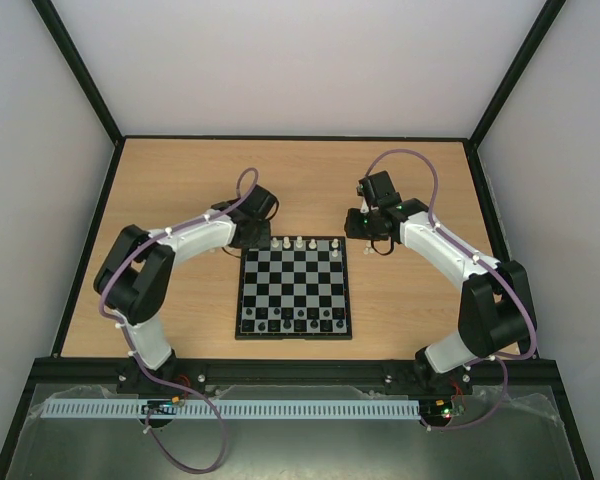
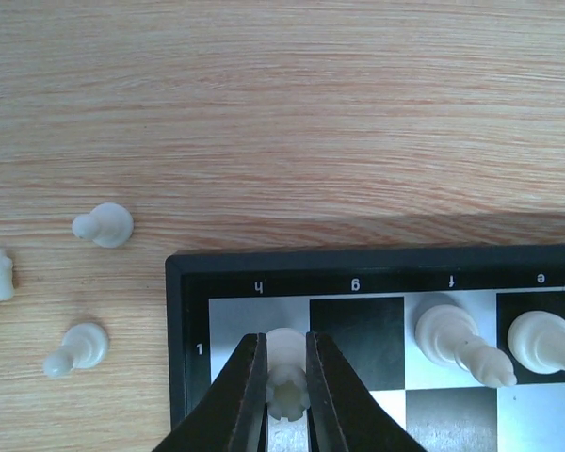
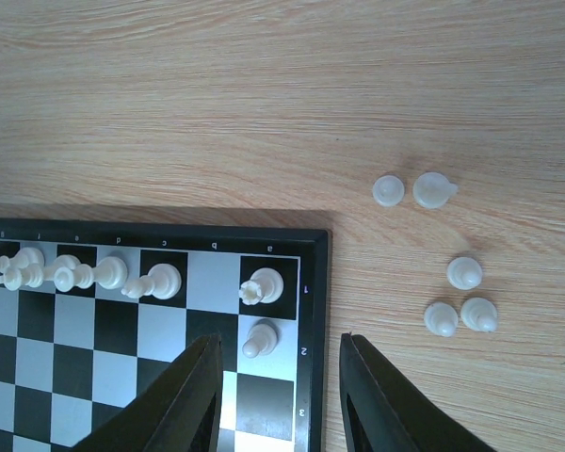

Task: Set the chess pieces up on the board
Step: Place the chess piece on the chessboard.

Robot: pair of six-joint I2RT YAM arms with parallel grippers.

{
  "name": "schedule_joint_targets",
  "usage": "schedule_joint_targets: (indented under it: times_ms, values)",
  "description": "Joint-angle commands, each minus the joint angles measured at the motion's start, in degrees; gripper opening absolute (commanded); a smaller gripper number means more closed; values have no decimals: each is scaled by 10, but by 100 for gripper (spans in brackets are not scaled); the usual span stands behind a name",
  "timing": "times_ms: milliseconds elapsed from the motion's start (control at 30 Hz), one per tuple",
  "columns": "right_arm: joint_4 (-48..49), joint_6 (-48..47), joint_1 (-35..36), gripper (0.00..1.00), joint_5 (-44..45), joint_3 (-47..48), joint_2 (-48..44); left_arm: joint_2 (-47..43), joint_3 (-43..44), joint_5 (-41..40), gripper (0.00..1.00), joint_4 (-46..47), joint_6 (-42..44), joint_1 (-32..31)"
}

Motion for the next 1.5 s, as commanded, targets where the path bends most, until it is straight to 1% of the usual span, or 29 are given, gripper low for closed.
schedule_joint_targets:
  times_ms: [0, 300, 400, 600, 700, 867, 967, 1067, 1200, 1333, 1467]
  values:
    - [-12, -8, 4, 35, -11, -10, -18, 18, 17, -9, 8, -7, -4, -2]
    - [-9, -8, 4, 35, -13, -14, -18, 24, 21, -27, 9, -13, -5, -1]
    - [-9, -8, 4, 35, -14, -14, -17, 25, 18, -24, 10, -12, -5, -2]
    - [-7, -8, 5, 35, -16, -15, -17, 18, 16, -23, 24, -15, -7, -2]
    - [-7, -8, 5, 35, -16, -15, -17, 8, 18, -28, 33, -18, -10, -2]
    - [-7, -8, 5, 35, -15, -15, -18, -19, 26, -37, 37, -31, -10, 0]
    - [-7, -9, 6, 35, -17, -15, -19, -46, 33, -46, 44, -43, -11, 5]
    - [-7, -9, 6, 35, -19, -15, -20, -80, 29, -60, 52, -54, -10, 26]
    - [-5, -8, 7, 35, -22, -15, -20, -112, 6, -53, 57, -45, -5, 71]
    - [-4, -9, 8, 35, -24, -16, -20, -97, 1, -39, 61, -36, 4, 95]
    - [-4, -9, 9, 35, -22, -15, -19, -69, -3, -26, 72, -12, 1, 101]
